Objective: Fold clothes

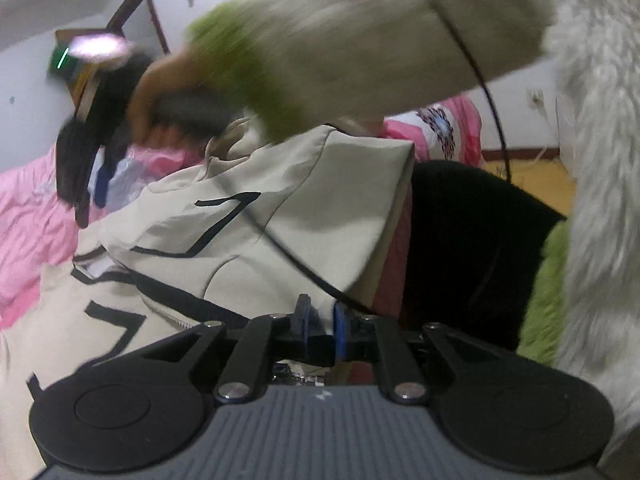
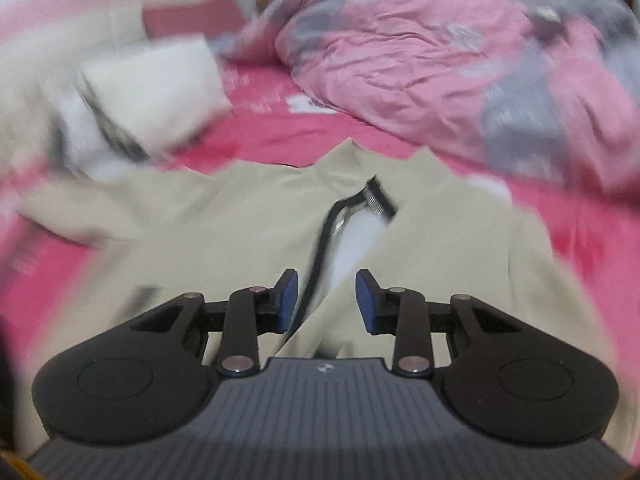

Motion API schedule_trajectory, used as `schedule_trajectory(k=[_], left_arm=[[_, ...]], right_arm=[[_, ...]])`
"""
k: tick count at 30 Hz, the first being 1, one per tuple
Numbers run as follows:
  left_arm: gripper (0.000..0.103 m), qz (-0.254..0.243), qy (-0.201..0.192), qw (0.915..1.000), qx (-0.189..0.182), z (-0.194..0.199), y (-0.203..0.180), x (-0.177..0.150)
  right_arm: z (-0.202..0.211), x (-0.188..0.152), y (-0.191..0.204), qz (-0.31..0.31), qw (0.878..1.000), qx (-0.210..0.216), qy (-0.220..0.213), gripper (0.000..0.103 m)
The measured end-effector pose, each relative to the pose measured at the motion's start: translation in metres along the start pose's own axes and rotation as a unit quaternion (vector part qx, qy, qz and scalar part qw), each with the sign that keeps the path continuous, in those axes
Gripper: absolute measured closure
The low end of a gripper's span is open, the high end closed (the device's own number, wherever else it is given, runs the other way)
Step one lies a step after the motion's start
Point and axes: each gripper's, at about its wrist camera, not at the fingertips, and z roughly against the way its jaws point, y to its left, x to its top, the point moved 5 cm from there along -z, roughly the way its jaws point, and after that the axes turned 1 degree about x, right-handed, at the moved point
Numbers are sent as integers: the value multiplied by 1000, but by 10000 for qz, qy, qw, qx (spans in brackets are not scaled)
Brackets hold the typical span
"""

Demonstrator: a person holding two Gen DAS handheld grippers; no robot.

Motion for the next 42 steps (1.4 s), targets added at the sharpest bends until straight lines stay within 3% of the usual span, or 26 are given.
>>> schedule_trajectory(k=[2,7,14,16,19,21,23,26,27,29,33,35,42], left_arm=[[88,116,-49,9999,-50,0,1,-1],[86,269,-160,9994,-157,0,2,-4],[86,449,-244,9983,-294,1,5,-7],[86,457,-241,9981,-321,0,5,-7],[86,467,-237,9979,-388,1,4,-6],[86,462,-232,9976,-460,0,2,-5],[86,450,-225,9972,-547,0,-1,-4],[88,434,-201,9965,-690,-1,-5,-3],[91,433,-179,9961,-748,-2,-6,-3],[94,467,-67,9949,-889,-4,-10,-5],[94,531,35,9940,-960,-6,-13,-10],[94,545,53,9942,-926,-7,-11,-12],[94,638,74,9926,-1026,-8,-11,-16]], right_arm=[[-43,15,2,648,9969,-414,175,73],[-118,29,2,1764,9795,-744,636,73],[-176,34,-18,2064,9690,-977,947,74],[-180,34,-21,1988,9714,-949,886,89],[-168,46,-33,1313,9866,-813,536,91],[-149,58,-51,500,9974,-498,170,91],[-124,69,-72,-367,9988,-27,-326,91],[-100,77,-105,-1526,9812,737,-923,91],[-96,77,-116,-1941,9690,1094,-1066,91],[-96,76,-127,-2345,9545,1435,-1158,91],[-114,71,-129,-2714,9354,1956,-1142,91],[-124,72,-123,-2662,9354,2067,-1069,91],[-167,74,-84,-1914,9599,1981,-521,91]])
